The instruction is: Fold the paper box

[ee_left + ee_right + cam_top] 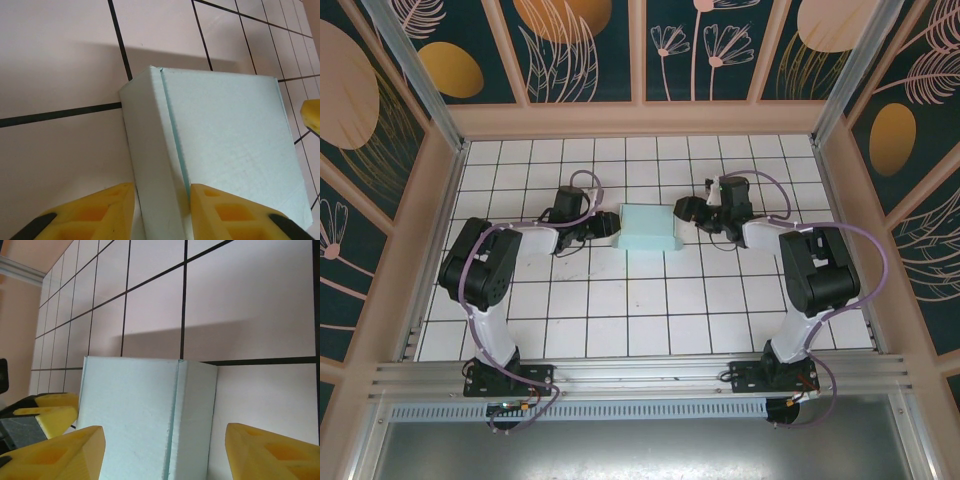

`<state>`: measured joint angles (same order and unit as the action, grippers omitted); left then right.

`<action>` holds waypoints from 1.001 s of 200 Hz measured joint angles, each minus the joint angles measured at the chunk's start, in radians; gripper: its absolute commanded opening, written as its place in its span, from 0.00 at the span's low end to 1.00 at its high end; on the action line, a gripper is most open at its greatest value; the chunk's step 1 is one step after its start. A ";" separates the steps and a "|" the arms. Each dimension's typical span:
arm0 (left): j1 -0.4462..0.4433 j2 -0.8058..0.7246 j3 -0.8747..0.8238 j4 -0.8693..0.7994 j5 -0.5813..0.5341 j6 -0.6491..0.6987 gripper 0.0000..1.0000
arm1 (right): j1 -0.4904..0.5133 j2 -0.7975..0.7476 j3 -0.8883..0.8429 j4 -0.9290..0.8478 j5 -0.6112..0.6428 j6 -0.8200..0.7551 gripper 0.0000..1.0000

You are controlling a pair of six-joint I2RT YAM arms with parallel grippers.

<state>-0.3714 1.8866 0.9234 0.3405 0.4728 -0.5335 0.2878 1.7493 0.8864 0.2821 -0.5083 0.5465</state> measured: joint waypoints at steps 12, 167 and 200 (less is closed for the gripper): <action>0.003 0.003 -0.001 0.008 0.010 -0.003 0.33 | 0.000 0.000 -0.002 0.002 -0.011 0.007 0.65; 0.043 0.011 -0.032 0.068 0.043 -0.030 0.30 | 0.006 0.033 -0.036 0.108 -0.146 0.088 0.72; 0.045 0.017 -0.032 0.079 0.044 -0.033 0.30 | 0.021 0.051 -0.043 0.140 -0.172 0.106 0.73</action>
<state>-0.3264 1.9034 0.8917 0.4191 0.5167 -0.5663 0.3088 1.8004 0.8433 0.4221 -0.6804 0.6521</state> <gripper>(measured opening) 0.300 0.726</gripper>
